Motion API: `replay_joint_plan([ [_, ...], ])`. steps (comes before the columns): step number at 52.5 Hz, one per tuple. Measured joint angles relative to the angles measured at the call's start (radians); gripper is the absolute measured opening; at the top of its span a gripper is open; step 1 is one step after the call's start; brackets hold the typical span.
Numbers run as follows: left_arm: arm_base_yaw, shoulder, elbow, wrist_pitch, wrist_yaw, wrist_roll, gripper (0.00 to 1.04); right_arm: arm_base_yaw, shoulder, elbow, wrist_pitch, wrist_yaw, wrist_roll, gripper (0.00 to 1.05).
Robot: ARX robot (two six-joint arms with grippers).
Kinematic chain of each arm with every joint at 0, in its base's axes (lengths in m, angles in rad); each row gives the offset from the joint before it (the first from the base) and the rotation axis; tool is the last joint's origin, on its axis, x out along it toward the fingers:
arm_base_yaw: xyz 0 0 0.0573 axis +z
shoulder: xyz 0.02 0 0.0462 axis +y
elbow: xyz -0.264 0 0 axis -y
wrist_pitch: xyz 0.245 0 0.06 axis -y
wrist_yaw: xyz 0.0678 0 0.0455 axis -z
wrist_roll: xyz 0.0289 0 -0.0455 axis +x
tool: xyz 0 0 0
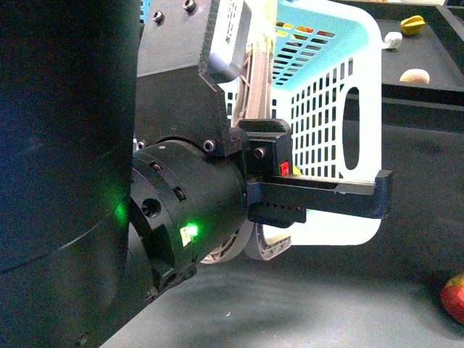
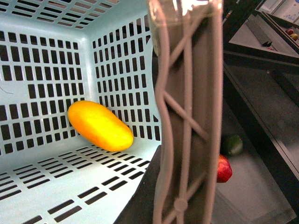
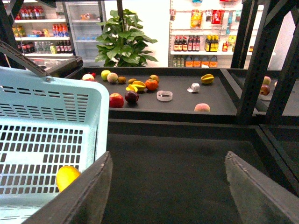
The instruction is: Pick mango with right arm and hold basket with left
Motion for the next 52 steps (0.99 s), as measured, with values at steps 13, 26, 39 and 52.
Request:
replay_joint_plan([
  [13, 0.000, 0.000, 0.000, 0.000, 0.000, 0.000, 0.06, 0.000, 0.000, 0.000, 0.000, 0.000, 0.000, 0.96],
  [26, -0.050, 0.003, 0.076, -0.167, -0.443, -0.159, 0.05, 0.000, 0.000, 0.000, 0.000, -0.002, 0.000, 0.96],
  [39, 0.098, 0.053, 0.199, -0.283, -0.631, -0.468, 0.05, 0.000, -0.001, 0.000, 0.000, 0.001, 0.000, 0.96],
  [52, 0.228, 0.214, 0.346, -0.346, -0.446, -0.880, 0.05, 0.000, -0.001, 0.000, 0.000, 0.000, 0.000, 0.96],
])
